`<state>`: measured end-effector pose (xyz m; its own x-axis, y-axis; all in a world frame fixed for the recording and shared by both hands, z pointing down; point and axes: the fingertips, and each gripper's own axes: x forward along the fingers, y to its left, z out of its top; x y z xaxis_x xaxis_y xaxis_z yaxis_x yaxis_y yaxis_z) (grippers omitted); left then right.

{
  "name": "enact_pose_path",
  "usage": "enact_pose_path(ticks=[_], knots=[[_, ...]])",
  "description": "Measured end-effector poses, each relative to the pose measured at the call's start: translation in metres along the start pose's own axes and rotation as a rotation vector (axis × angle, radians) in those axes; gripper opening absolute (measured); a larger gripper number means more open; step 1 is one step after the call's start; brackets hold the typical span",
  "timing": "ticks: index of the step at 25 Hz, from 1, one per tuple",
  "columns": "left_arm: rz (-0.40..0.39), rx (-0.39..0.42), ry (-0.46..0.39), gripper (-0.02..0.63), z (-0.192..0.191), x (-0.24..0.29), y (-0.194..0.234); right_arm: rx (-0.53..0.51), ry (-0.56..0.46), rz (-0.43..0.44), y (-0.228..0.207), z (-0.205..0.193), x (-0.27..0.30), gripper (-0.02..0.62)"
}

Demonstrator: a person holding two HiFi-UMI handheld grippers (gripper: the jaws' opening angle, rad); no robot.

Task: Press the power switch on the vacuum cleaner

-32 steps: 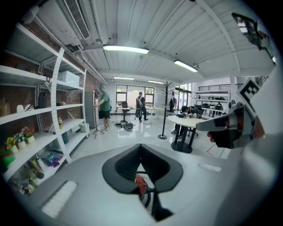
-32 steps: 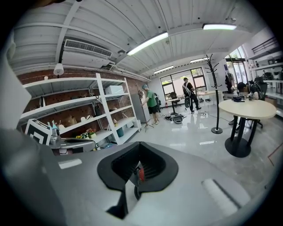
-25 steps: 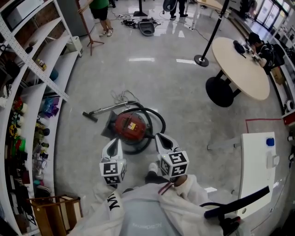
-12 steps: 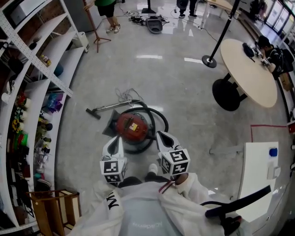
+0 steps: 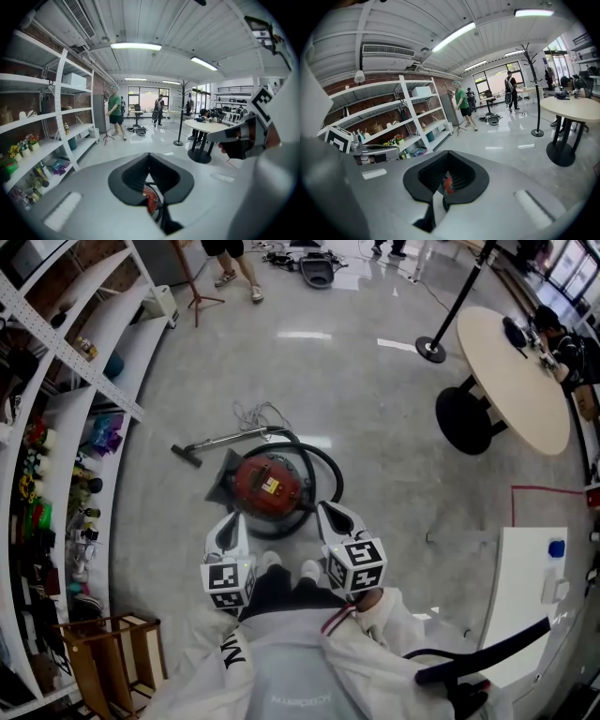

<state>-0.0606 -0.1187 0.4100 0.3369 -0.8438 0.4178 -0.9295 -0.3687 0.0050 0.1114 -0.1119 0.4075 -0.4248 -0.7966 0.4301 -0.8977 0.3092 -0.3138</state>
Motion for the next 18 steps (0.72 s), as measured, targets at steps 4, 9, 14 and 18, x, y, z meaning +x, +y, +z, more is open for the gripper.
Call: enact_pose_path(ticks=[4, 9, 14, 18], knots=[[-0.016, 0.029, 0.011, 0.0, -0.009, 0.011, 0.001, 0.003, 0.038, -0.029, -0.007, -0.012, 0.009, 0.0], [-0.039, 0.014, 0.024, 0.0, -0.016, 0.03, 0.012, 0.0, 0.063, -0.05, -0.008, -0.014, 0.027, 0.0], [-0.053, 0.007, 0.046, 0.0, -0.031, 0.047, 0.024, 0.001, 0.095, -0.056, -0.006, -0.025, 0.049, 0.0], [-0.06, -0.006, 0.075, 0.0, -0.051, 0.055, 0.033, 0.005, 0.125, -0.055, -0.006, -0.038, 0.062, 0.0]])
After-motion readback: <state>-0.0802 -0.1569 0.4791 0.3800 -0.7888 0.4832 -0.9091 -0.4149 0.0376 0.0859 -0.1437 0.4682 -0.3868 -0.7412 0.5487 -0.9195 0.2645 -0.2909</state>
